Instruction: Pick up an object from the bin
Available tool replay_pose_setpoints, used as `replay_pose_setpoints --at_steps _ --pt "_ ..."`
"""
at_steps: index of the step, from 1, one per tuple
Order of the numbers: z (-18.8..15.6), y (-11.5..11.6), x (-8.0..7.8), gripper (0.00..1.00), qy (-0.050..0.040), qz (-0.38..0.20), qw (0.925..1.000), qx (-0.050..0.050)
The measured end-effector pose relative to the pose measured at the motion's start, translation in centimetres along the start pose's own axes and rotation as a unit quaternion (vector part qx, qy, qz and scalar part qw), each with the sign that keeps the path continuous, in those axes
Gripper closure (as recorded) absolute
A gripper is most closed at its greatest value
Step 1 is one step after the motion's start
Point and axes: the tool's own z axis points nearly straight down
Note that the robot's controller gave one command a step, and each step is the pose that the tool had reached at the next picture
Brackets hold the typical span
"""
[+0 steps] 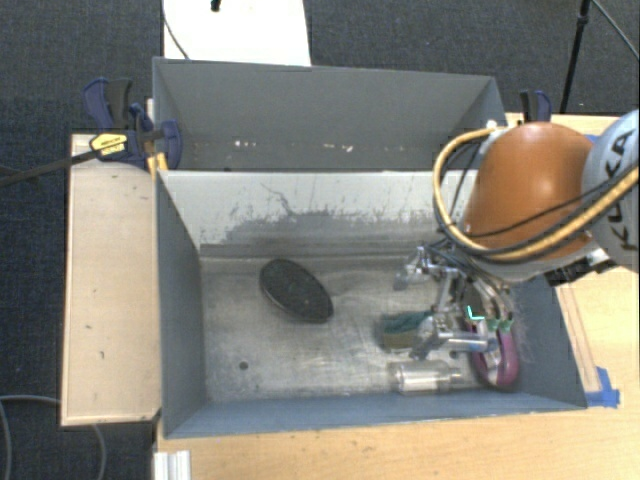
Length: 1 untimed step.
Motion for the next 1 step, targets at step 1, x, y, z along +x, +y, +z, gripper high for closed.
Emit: replay_pose_setpoints --at_steps 1 --pt "14.16 -5.16 -4.10 0.00 -0.0070 -0.082 0.9966 -0.001"
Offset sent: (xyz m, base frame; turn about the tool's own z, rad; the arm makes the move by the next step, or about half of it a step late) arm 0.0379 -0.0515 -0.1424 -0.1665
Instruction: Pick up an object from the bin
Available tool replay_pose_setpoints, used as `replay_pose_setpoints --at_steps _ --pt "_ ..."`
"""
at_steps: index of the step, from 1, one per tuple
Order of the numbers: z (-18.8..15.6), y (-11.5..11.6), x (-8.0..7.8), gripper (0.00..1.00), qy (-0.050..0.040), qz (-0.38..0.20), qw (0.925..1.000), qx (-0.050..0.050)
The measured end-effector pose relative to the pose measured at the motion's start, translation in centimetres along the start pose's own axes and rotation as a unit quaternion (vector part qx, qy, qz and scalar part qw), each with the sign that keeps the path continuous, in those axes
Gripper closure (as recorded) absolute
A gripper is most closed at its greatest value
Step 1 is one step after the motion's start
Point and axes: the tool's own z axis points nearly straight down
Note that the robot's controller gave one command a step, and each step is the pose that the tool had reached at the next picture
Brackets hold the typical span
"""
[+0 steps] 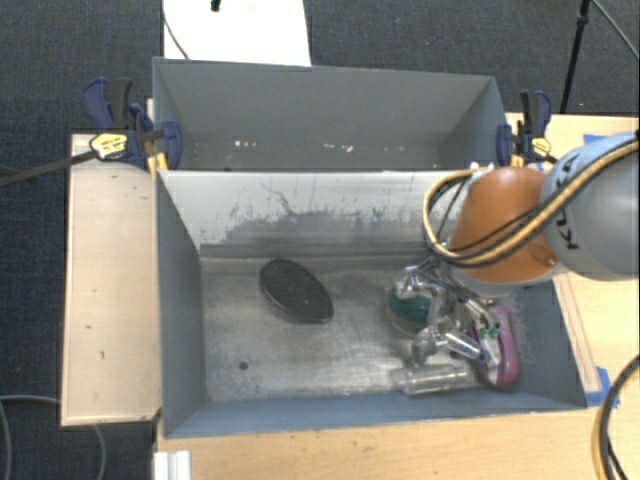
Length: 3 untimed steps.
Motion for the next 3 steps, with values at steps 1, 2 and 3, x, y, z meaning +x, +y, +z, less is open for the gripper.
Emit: replay_pose_setpoints --at_steps 1,2,3 --pt "-0.4 0.1 -0.2 1.00 -0.0025 0.000 1.0000 0.000" --pt "-17.3 -3.4 -1.8 1.00 -0.0003 -0.145 0.9894 0.002" --pt "-17.0 -3.3 -1.6 0.00 0.0030 -0.144 0.9896 0.000"
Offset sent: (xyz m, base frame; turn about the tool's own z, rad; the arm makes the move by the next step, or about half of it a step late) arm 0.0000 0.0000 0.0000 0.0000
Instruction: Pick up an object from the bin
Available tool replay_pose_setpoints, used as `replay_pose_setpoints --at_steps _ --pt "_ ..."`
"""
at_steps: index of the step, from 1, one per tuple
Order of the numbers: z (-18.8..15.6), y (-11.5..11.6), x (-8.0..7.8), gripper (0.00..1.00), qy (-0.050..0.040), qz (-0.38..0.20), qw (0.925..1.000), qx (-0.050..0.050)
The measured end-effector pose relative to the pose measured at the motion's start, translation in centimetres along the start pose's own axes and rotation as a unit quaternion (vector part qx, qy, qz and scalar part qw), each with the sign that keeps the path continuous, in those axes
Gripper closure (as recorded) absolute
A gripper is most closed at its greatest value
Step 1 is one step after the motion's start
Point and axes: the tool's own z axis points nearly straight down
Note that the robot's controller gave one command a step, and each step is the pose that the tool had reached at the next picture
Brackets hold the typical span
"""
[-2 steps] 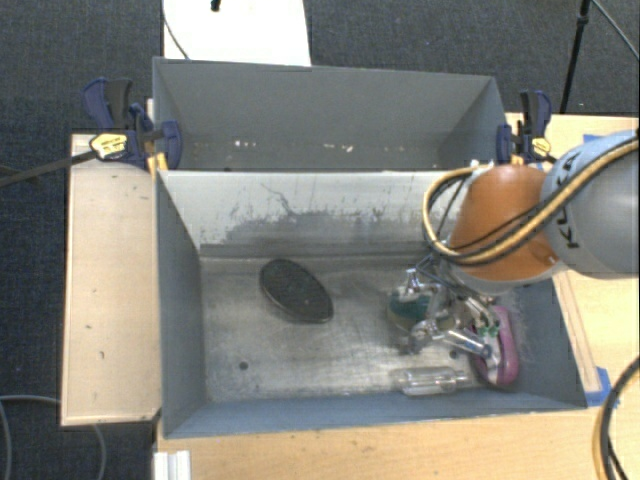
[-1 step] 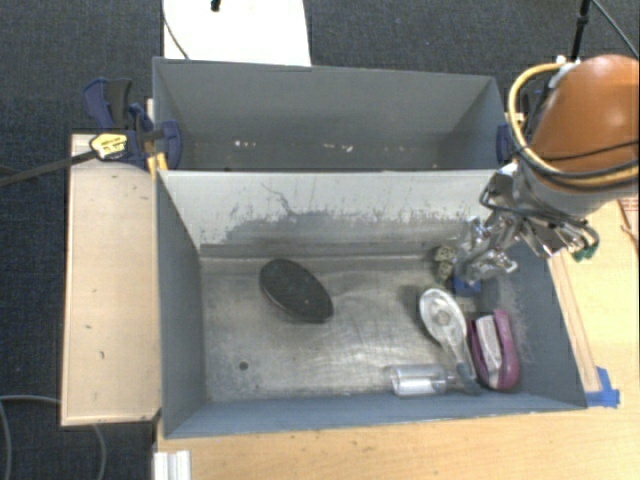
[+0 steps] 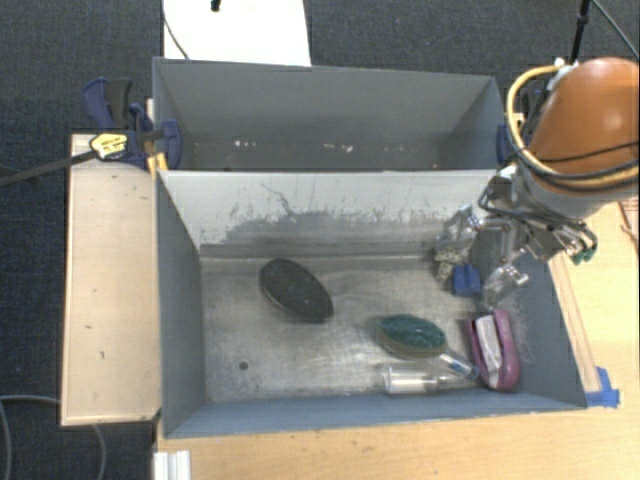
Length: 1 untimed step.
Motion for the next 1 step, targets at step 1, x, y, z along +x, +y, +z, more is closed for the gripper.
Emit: replay_pose_setpoints --at_steps 1 --pt "13.79 1.03 -1.66 0.00 -0.0050 0.138 0.9904 0.005"
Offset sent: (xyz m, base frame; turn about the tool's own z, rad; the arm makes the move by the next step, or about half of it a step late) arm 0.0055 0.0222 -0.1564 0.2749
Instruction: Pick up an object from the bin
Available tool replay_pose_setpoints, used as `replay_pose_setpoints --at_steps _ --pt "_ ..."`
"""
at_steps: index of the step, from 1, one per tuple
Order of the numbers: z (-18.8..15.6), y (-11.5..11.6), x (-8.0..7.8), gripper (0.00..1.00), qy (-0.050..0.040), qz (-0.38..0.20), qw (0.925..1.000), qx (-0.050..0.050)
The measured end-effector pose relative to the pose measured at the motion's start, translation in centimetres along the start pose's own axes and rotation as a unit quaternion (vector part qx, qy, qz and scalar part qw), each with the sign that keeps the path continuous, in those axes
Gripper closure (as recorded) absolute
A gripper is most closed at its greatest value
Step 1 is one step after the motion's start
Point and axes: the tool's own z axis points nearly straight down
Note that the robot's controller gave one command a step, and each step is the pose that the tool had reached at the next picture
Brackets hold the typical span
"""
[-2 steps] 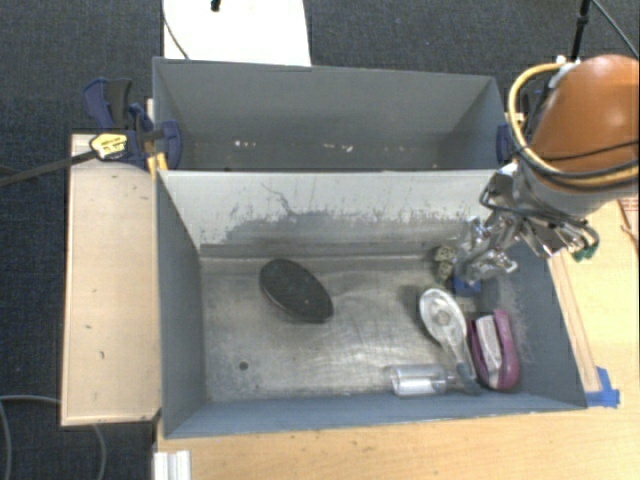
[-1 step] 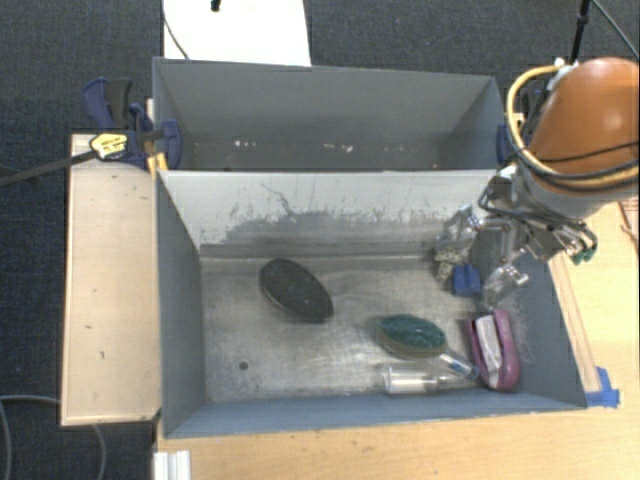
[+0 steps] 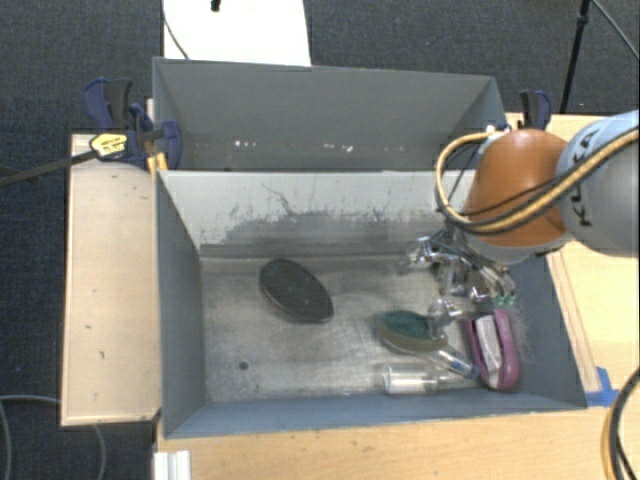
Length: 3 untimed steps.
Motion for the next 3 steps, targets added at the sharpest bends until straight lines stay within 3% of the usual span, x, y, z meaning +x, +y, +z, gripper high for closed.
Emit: replay_pose_setpoints --at_steps 1,2,3 --pt "0.68 1.00 2.29 0.00 -0.0028 0.044 0.9990 0.002" --pt "0.73 1.30 2.60 0.00 -0.0035 0.024 0.9997 0.000" --pt "0.67 0.94 3.19 1.00 0.0085 0.025 0.9996 0.002"
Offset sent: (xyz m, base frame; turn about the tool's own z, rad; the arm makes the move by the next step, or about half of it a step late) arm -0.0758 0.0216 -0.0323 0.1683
